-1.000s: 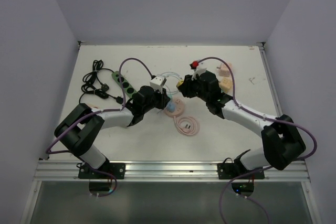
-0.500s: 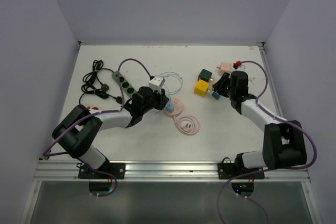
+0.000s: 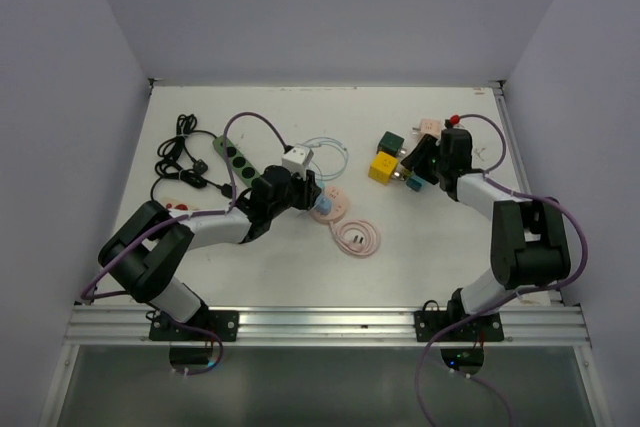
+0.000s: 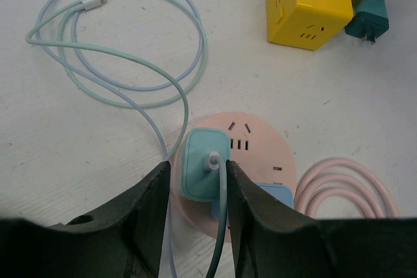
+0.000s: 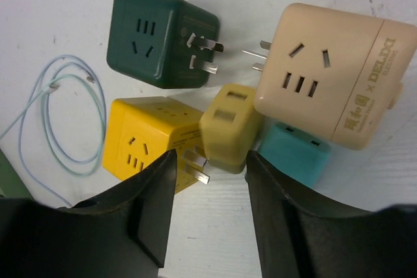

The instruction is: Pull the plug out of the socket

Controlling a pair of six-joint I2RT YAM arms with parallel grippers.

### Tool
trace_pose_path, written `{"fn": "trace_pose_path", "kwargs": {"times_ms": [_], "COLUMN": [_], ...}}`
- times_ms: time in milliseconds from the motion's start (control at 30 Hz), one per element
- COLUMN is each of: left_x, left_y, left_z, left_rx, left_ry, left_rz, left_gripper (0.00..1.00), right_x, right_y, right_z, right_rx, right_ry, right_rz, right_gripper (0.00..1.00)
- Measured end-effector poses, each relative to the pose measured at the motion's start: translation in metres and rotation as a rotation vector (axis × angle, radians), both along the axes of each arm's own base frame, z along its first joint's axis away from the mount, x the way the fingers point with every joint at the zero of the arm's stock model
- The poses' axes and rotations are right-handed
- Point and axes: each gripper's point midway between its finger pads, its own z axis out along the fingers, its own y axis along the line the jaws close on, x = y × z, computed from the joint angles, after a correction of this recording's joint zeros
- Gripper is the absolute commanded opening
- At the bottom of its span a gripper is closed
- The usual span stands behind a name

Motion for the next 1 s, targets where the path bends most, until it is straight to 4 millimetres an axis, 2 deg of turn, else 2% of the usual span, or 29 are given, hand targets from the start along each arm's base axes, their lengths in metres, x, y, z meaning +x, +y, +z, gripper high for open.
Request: {"fn": "trace_pose_path", "kwargs": {"times_ms": [133, 367, 467, 567, 667, 833, 900, 1000], "left_x": [0.001, 0.001, 0.001, 0.001, 0.001, 0.001, 0.001, 0.001], "left_y": [0.002, 0.002, 0.003, 0.004, 0.004, 0.005, 0.005, 0.005], "left_z": [0.0, -0.001, -0.001, -0.001, -0.001, -0.001, -0.001, -0.001], "left_rx": [0.004, 0.006, 0.006, 0.007, 0.008, 0.01, 0.01, 0.01], "left_ry": [0.0, 0.0, 0.0, 0.001, 0.003, 0.004, 0.004, 0.004], "left_rz": [0.008, 0.011, 0.012, 0.015, 0.015, 0.016, 0.016, 0.016], "left_gripper": [0.45, 0.47, 0.48, 0.49, 0.49, 0.5, 0.5, 0.5], "right_x": [0.005, -0.001, -0.004, -0.012, -0.028, -0.083, -0.1, -0.118], "right_y": [0.001, -0.002, 0.002, 0.014, 0.042, 0.132, 0.153, 0.166], "right_z": [0.007, 0.009, 0.028, 0.054, 0.067, 0.063, 0.058, 0.044], "right_rx": [0.006, -0.001, 0.009, 0.032, 0.023, -0.049, -0.068, -0.122], "right_ry": [-0.018, 0.0, -0.046, -0.132, -0.207, -0.294, -0.324, -0.356], "right_rz": [0.004, 0.001, 0.029, 0.104, 0.238, 0.62, 0.729, 0.827], "right_gripper": [0.57, 0.54, 0.53, 0.52, 0.52, 0.53, 0.55, 0.59]}}
